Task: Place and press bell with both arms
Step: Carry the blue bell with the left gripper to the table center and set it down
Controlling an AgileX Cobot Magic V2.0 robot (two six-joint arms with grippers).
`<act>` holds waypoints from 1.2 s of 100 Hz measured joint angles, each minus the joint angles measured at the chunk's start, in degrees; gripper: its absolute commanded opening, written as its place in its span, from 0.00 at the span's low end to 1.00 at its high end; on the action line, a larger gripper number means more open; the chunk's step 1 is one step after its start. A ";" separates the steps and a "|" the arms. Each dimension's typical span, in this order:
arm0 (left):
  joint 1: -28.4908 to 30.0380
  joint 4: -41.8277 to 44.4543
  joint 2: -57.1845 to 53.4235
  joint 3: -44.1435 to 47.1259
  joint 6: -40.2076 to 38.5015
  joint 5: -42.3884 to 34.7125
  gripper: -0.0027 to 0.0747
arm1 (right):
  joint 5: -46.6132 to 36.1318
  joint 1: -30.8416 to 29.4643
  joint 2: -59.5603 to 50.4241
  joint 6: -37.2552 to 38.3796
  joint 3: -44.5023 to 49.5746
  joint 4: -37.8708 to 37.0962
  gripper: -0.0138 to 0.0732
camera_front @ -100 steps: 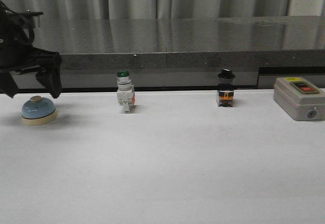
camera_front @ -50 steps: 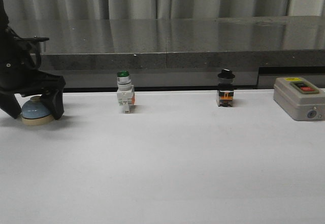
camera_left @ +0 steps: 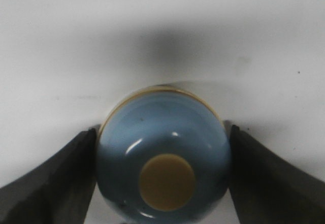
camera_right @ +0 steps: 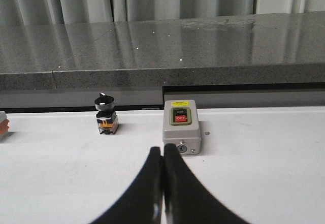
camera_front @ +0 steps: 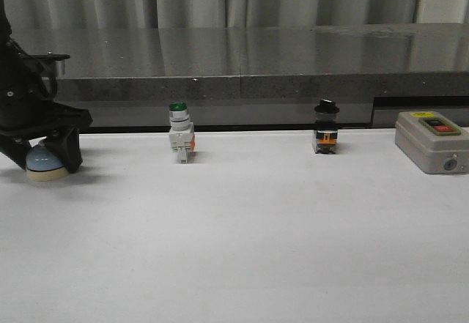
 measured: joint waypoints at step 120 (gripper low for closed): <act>-33.82 -0.15 -7.30 0.11 0.84 -2.41 0.29 | 0.00 0.00 0.00 0.00 0.00 0.00 0.09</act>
